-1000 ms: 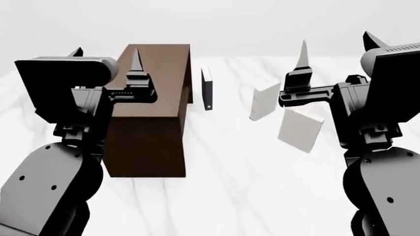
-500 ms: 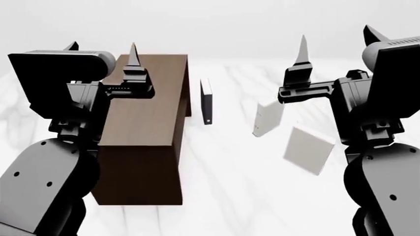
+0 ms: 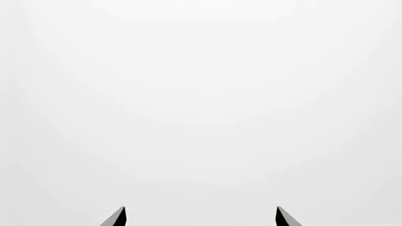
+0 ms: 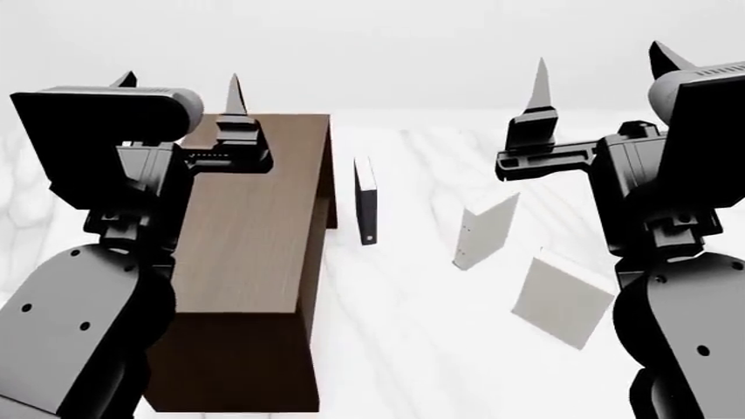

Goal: Pick up the book on the right and place it under the cabinet shelf.

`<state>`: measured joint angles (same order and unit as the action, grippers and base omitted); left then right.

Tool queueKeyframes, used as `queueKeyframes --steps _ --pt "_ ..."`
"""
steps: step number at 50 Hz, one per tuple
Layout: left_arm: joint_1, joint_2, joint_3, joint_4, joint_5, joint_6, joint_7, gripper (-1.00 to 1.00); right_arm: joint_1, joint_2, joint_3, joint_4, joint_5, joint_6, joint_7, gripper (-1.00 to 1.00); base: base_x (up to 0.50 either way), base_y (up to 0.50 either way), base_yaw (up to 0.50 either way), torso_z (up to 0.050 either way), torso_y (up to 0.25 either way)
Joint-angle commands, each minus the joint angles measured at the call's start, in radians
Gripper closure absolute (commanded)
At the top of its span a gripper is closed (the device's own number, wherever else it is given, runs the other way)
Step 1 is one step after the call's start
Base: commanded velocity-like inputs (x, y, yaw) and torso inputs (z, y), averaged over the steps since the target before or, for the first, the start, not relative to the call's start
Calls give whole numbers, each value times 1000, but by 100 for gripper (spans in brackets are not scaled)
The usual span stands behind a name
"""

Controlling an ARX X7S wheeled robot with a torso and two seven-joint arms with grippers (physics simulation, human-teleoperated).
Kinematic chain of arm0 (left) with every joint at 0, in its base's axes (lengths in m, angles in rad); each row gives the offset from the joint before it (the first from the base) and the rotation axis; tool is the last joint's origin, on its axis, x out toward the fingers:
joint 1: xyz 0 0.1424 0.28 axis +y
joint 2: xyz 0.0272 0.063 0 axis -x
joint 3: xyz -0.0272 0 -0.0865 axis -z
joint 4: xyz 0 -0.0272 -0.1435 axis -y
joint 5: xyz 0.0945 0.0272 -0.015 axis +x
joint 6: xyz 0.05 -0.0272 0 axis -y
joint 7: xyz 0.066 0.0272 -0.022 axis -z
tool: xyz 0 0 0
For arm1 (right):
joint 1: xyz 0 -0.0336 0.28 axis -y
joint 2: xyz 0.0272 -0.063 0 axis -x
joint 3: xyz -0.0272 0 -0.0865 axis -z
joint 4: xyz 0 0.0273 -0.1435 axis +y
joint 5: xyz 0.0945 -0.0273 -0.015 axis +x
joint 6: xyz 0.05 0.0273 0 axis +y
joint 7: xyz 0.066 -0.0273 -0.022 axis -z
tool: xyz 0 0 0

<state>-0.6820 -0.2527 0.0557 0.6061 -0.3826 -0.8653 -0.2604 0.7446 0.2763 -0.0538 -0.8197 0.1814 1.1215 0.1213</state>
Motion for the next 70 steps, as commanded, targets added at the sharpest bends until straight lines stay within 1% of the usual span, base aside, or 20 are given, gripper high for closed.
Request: queueKeyframes --steps 1,25,30,36,39,45,48,53,54,56,58,61,63,64,70 --pt "-6 -4 0 8 -9 -10 -8 -100 6 3 1 -6 7 9 3 -100 199 0 0 0 0" --pt "-9 -12 -3 5 -20 -5 -17 -100 13 -2 5 -6 20 13 11 -100 150 0 0 0 1" --pt "-11 -14 -4 8 -24 -9 -21 -100 52 6 -4 -3 29 92 11 -100 0 0 0 0 0" --pt "-12 -18 -7 19 -29 -17 -26 -100 118 13 18 -10 65 210 -15 -100 0 0 0 0 0" --pt "-10 -20 -5 19 -30 -13 -25 -100 157 33 23 -1 111 322 -64 -100 0 0 0 0 0" --pt "-10 -24 -6 20 -32 -12 -27 -100 255 115 19 58 154 425 -127 -100 0 0 0 0 0" --pt "-9 -25 -6 22 -34 -12 -29 -100 314 186 -11 90 193 445 -172 -100 0 0 0 0 0" --pt "-9 -26 -4 22 -35 -12 -31 -100 380 291 -16 130 379 446 -193 -100 0 0 0 0 0" --pt "-9 -27 -3 22 -35 -11 -31 -100 390 306 -7 150 431 448 -173 -100 0 0 0 0 0" --pt "-10 -27 -1 21 -36 -11 -32 -100 429 364 0 228 665 448 -31 -100 0 0 0 0 0" --pt "-10 -27 1 22 -36 -11 -33 -100 474 417 -25 293 849 448 91 -100 0 0 0 0 0" --pt "-10 -28 3 24 -37 -12 -34 -100 545 480 -77 398 1076 446 231 -100 0 0 0 0 0" --pt "-10 -29 3 25 -39 -14 -35 -100 591 516 -123 463 1197 445 295 -100 0 0 0 0 0" --pt "-10 -29 3 26 -40 -15 -36 -100 609 531 -147 481 1231 443 304 -100 0 0 0 0 0" --pt "-13 -31 -2 47 -53 -37 -43 -100 694 591 -260 566 1265 432 259 -100 0 0 0 0 0"
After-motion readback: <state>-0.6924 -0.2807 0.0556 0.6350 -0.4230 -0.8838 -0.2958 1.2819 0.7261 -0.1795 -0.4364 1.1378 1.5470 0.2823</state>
